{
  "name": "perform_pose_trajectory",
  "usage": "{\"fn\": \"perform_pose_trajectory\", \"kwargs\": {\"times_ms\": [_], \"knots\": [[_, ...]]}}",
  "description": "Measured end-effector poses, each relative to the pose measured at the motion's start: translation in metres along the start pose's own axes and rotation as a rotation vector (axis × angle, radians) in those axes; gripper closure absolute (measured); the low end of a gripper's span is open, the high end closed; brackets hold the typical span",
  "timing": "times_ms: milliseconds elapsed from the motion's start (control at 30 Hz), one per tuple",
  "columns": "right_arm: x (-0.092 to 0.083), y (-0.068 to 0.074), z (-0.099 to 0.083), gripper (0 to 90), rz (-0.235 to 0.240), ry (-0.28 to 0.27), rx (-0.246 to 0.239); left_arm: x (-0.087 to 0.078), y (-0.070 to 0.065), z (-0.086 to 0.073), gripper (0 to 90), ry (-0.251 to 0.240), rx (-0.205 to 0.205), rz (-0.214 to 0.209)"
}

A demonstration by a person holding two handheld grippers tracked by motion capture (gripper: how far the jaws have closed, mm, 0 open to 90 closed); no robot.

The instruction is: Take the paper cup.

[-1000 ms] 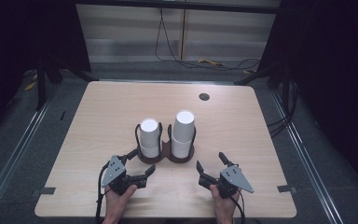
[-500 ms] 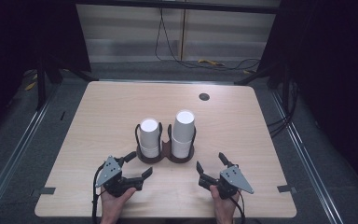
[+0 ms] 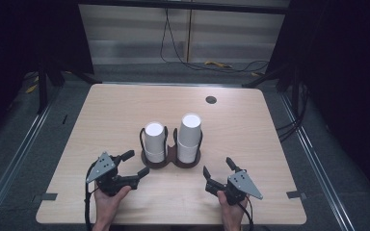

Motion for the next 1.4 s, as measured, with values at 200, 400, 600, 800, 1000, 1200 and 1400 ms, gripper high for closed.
{"fn": "perform_pose_trajectory", "kwargs": {"times_ms": [200,400,600,800,1000,1200,1400], "knots": [[0.0,0.0,0.0,13.2,-0.002,0.003,0.0,0.0,0.002,0.011,17.5,0.011,0.006,-0.017],[0.0,0.0,0.0,13.3,-0.001,0.001,-0.001,0.002,0.005,0.026,17.5,0.028,0.002,-0.022],[0.001,0.0,0.0,13.4,0.002,0.004,0.0,0.005,0.006,0.042,19.3,0.081,0.023,-0.047],[0.001,0.0,0.0,13.4,0.003,0.003,-0.001,0.012,0.007,0.055,20.5,0.117,0.058,-0.038],[0.001,0.0,0.0,13.5,0.003,0.007,0.0,0.02,0.006,0.064,20.5,0.137,0.075,-0.043],[0.001,0.0,0.0,13.5,0.007,0.008,0.004,0.03,0.007,0.075,20.5,0.196,0.09,-0.05],[0.001,0.0,0.0,13.5,0.007,0.009,0.004,0.039,0.006,0.083,20.7,0.215,0.1,-0.043]]}}
Point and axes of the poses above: each handheld gripper's, and its own axes: x roughly forward along the jaws, z roughly out of its top, y roughly to its left, the point moved 5 cm from there along x, roughly forward along the jaws, and after that the axes turned 11 degrees about -x, right-handed, at the moved point
